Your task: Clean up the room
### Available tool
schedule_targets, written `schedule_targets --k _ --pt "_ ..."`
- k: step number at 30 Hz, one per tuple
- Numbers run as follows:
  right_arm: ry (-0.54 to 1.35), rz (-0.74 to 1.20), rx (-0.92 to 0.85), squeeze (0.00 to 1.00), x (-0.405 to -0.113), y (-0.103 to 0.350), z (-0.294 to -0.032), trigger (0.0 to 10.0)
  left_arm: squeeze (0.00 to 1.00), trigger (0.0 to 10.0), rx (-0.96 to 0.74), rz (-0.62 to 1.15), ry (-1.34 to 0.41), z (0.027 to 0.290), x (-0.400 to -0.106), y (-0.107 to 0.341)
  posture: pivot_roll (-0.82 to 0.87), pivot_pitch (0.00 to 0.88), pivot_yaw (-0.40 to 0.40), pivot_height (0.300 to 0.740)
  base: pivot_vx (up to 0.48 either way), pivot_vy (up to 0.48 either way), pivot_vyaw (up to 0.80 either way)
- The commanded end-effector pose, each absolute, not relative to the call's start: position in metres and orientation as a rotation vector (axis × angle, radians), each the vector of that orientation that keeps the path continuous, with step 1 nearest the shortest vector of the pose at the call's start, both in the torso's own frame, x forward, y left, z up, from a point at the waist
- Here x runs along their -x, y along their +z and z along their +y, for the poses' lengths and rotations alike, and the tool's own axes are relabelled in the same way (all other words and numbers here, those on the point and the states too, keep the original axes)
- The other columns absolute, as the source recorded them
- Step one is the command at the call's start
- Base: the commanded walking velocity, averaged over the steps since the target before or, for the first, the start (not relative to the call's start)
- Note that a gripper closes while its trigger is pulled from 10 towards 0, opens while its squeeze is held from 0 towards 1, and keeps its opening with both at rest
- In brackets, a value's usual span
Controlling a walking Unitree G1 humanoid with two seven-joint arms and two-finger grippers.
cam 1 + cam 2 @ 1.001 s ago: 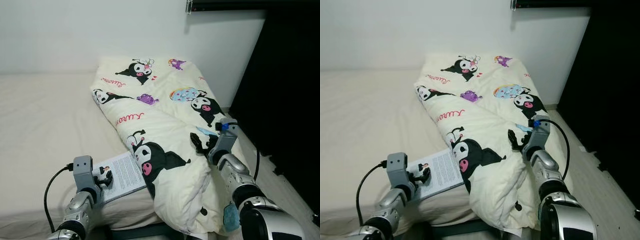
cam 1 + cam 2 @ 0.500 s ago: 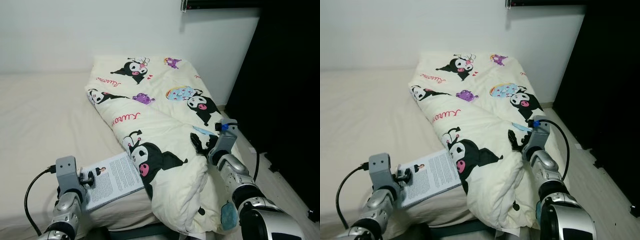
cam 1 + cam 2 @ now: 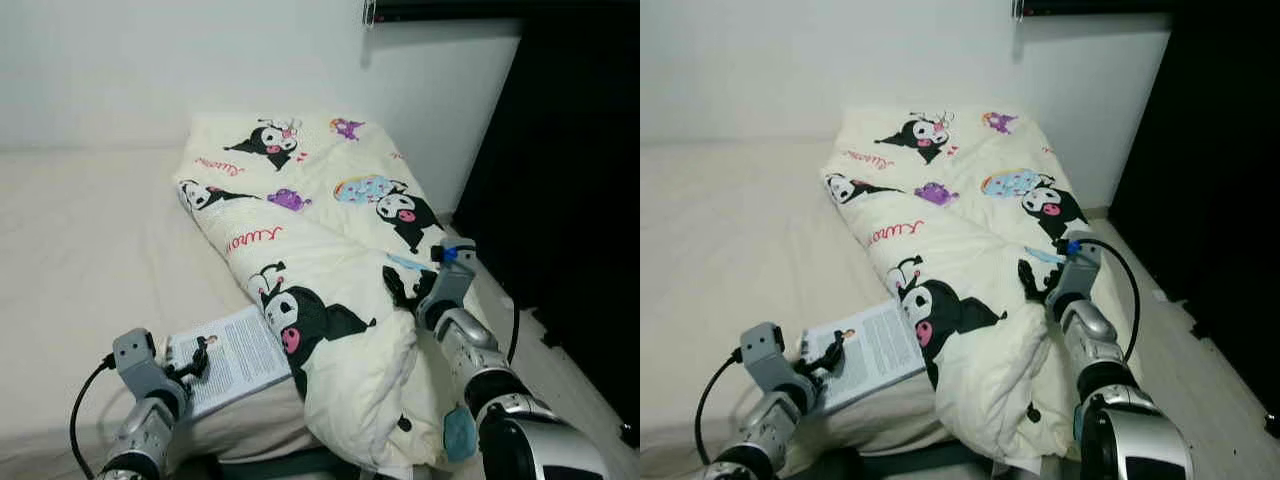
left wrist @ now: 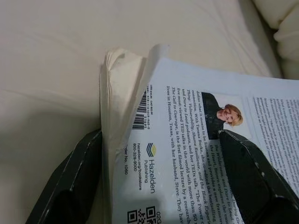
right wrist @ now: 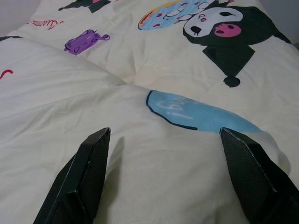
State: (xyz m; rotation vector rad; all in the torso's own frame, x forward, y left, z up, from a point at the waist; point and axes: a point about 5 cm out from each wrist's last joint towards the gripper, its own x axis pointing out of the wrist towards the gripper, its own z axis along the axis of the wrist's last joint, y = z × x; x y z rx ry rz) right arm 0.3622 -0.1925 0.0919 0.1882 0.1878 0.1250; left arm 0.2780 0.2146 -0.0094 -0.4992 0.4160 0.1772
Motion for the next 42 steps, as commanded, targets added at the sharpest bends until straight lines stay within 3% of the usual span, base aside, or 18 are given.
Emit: schedule_targets --k 1,6,11,24,25,26,27,42 --pt "0.128 0.185 -0.170 0.00 -0.362 0.093 -0.192 10.0 0.00 10.0 0.543 0.482 0.140 0.201 -0.270 -0.021 -0.10 0.000 -0.022 0.496 0.000 0.000 0.00" --pt "0.125 0.174 -0.172 0.00 -0.365 0.096 -0.192 10.0 0.00 10.0 0.517 0.537 0.111 0.197 -0.266 -0.026 -0.10 0.000 -0.022 0.496 0.000 0.000 0.00" --pt "0.125 0.173 -0.172 0.00 -0.364 0.096 -0.191 10.0 0.00 10.0 0.471 0.599 0.239 0.210 -0.257 -0.033 -0.10 0.000 -0.022 0.496 0.000 0.000 0.00" --pt "0.116 0.173 -0.169 0.00 -0.365 0.096 -0.190 10.0 0.00 10.0 0.630 0.709 0.235 0.200 -0.243 -0.047 -0.11 0.000 -0.018 0.496 0.000 0.000 0.00" --pt "0.113 0.172 -0.168 0.00 -0.365 0.096 -0.191 10.0 0.00 4.1 0.668 0.711 0.224 0.196 -0.242 -0.048 -0.11 0.000 -0.017 0.496 0.000 0.000 0.00" --pt "0.113 0.172 -0.168 0.00 -0.365 0.096 -0.191 10.0 0.00 4.1 0.668 0.711 0.224 0.196 -0.242 -0.048 -0.11 0.000 -0.017 0.496 0.000 0.000 0.00" --pt "0.110 0.171 -0.167 0.00 -0.365 0.097 -0.192 10.0 0.00 0.0 0.696 0.708 0.207 0.192 -0.243 -0.048 -0.11 0.000 -0.017 0.496 0.000 0.000 0.00" --pt "-0.046 0.212 -0.129 0.00 -0.359 0.089 -0.216 10.0 0.00 0.0 0.776 0.581 0.182 0.198 -0.255 -0.036 -0.12 0.000 -0.018 0.496 0.000 0.000 0.00"
